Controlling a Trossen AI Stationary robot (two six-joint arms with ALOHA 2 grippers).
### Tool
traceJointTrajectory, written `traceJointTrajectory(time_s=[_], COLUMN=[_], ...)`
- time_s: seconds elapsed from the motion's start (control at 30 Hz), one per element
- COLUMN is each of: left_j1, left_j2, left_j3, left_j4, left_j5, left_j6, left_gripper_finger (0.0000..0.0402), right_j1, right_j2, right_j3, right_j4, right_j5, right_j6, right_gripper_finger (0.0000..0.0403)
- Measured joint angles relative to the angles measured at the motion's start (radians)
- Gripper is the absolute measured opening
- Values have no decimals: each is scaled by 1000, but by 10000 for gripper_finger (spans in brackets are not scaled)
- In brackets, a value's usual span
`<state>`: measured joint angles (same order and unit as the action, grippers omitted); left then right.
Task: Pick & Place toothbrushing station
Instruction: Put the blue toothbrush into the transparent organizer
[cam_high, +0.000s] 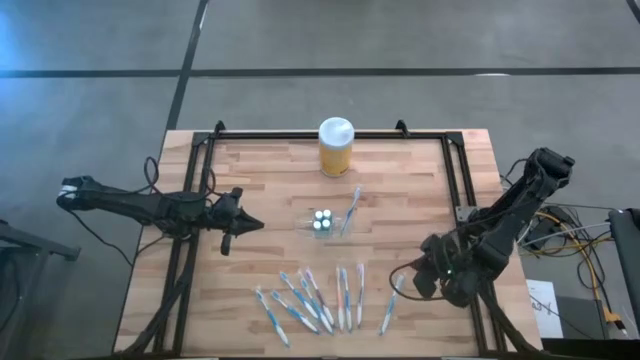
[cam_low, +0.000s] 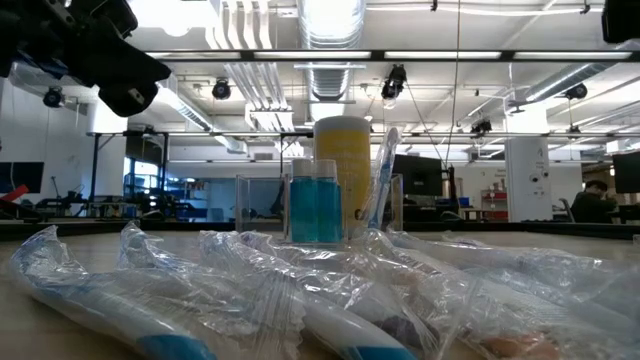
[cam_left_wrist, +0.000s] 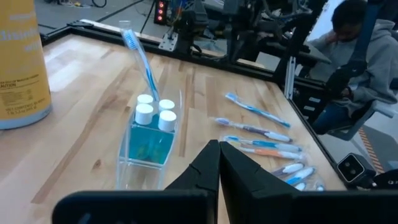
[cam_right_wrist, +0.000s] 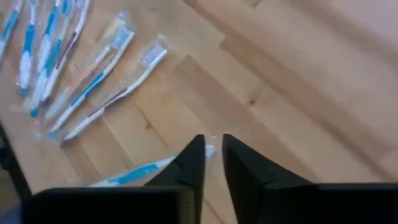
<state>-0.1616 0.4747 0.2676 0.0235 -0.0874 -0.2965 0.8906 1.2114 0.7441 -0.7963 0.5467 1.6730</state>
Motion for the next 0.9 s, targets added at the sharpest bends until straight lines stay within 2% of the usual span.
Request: traceJointTrajectory(time_s=[0.1, 0.2, 0.37, 0.63, 0.9], left_j1=[0, 0, 0, 0, 0], left_j2=[0, 1, 2, 2, 2], left_j3=[0, -1, -7, -11, -11], left_j4=[0, 0, -21, -66, -65], left_j5=[0, 0, 0, 0, 0], left_j6=[19, 45, 61, 60, 60], left_gripper_finger=[13, 12, 14, 12, 14], right_j1=[0, -1, -1, -50, -129], right_j2=[22, 67, 169, 313, 414], right_j3=[-61, -98, -86, 24, 41], right_j4=[137, 231, 252, 255, 256], right_j5=[-29, -116, -156, -215, -231], right_j6=[85, 184, 275, 255, 166], right_gripper_finger=[101, 135, 178, 217, 241])
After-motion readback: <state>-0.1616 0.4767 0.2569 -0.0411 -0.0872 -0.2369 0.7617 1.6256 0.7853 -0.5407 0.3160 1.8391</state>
